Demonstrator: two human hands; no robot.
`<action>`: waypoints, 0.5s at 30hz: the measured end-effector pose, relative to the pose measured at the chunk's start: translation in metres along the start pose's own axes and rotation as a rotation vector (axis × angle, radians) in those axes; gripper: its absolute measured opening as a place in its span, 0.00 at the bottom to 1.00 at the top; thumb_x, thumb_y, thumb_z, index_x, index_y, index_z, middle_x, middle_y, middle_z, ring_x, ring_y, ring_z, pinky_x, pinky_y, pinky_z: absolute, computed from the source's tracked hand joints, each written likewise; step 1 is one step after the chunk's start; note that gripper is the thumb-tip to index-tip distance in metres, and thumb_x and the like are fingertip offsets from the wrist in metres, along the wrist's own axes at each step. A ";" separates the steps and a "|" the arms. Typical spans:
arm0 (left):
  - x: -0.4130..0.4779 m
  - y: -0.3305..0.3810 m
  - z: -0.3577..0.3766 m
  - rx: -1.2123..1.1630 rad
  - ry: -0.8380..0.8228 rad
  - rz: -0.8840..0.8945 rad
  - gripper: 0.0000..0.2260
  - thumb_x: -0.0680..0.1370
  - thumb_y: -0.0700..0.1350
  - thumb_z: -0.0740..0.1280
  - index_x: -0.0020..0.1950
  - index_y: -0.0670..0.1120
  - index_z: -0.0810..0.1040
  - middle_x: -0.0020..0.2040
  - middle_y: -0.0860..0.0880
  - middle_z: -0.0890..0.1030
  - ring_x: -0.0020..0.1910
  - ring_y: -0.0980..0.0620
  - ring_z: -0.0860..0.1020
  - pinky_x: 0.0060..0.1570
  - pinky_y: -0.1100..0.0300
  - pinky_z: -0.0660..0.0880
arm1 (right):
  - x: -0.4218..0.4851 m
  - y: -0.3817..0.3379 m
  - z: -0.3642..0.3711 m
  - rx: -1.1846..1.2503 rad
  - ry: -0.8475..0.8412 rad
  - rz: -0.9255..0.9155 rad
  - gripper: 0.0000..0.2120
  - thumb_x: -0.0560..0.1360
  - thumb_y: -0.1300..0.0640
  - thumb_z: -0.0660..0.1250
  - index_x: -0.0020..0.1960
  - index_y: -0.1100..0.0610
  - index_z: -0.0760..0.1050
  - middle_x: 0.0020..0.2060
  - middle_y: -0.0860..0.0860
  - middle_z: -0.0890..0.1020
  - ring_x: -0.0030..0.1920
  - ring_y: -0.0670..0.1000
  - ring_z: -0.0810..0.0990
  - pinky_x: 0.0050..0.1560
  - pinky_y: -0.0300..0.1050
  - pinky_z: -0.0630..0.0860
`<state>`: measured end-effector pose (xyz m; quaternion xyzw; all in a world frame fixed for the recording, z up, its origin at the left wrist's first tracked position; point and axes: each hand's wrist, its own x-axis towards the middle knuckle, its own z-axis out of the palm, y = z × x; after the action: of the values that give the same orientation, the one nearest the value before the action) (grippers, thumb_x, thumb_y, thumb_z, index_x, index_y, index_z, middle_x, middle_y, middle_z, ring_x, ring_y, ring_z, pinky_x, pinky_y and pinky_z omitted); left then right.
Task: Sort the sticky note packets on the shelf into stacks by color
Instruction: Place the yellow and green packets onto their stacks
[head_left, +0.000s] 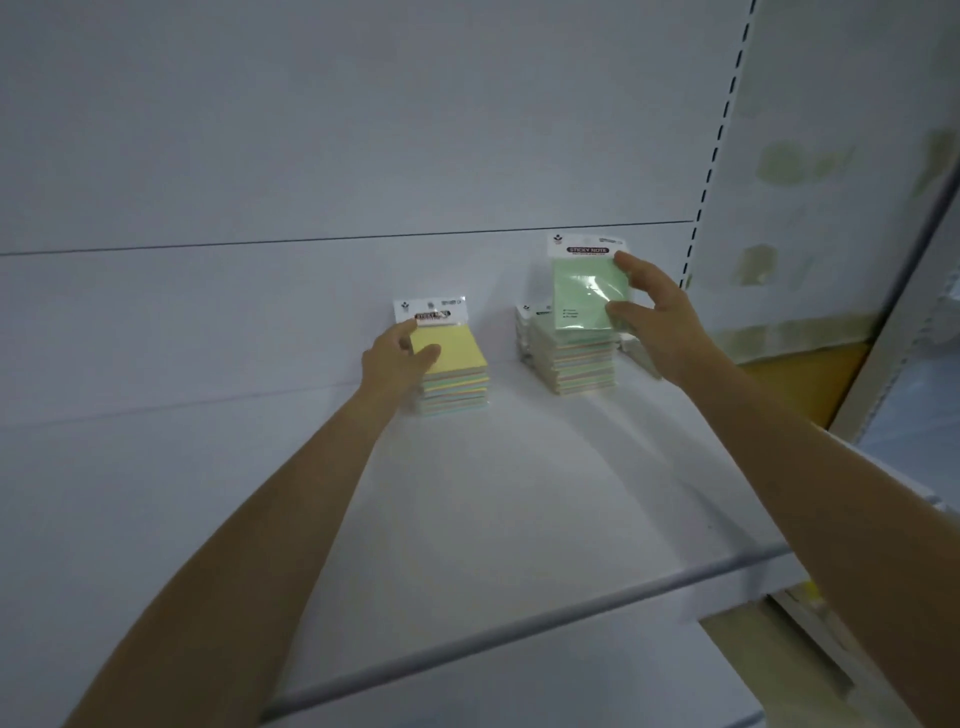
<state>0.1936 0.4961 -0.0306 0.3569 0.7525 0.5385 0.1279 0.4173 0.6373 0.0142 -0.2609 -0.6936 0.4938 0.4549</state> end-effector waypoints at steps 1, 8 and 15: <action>0.000 -0.001 0.002 0.051 -0.004 -0.020 0.26 0.72 0.51 0.67 0.68 0.44 0.69 0.62 0.40 0.75 0.64 0.43 0.72 0.71 0.51 0.62 | 0.007 0.003 -0.003 -0.005 -0.003 0.000 0.26 0.73 0.73 0.59 0.68 0.56 0.67 0.56 0.51 0.71 0.49 0.49 0.74 0.40 0.29 0.77; -0.008 0.002 0.014 0.470 0.279 0.312 0.21 0.75 0.56 0.58 0.60 0.46 0.77 0.65 0.39 0.67 0.62 0.39 0.68 0.60 0.50 0.68 | 0.043 0.017 -0.007 -0.041 -0.074 0.028 0.25 0.74 0.72 0.59 0.68 0.56 0.66 0.57 0.53 0.71 0.53 0.50 0.73 0.39 0.29 0.77; -0.058 0.021 0.061 0.624 -0.172 0.739 0.21 0.76 0.53 0.54 0.61 0.43 0.76 0.60 0.43 0.77 0.61 0.48 0.69 0.62 0.62 0.61 | 0.052 0.032 -0.005 -0.131 -0.166 0.057 0.25 0.73 0.69 0.59 0.69 0.57 0.66 0.66 0.58 0.71 0.57 0.51 0.71 0.54 0.41 0.70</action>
<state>0.2779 0.5043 -0.0463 0.6644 0.6878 0.2654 -0.1231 0.3958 0.6941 0.0051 -0.2678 -0.7522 0.4799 0.3636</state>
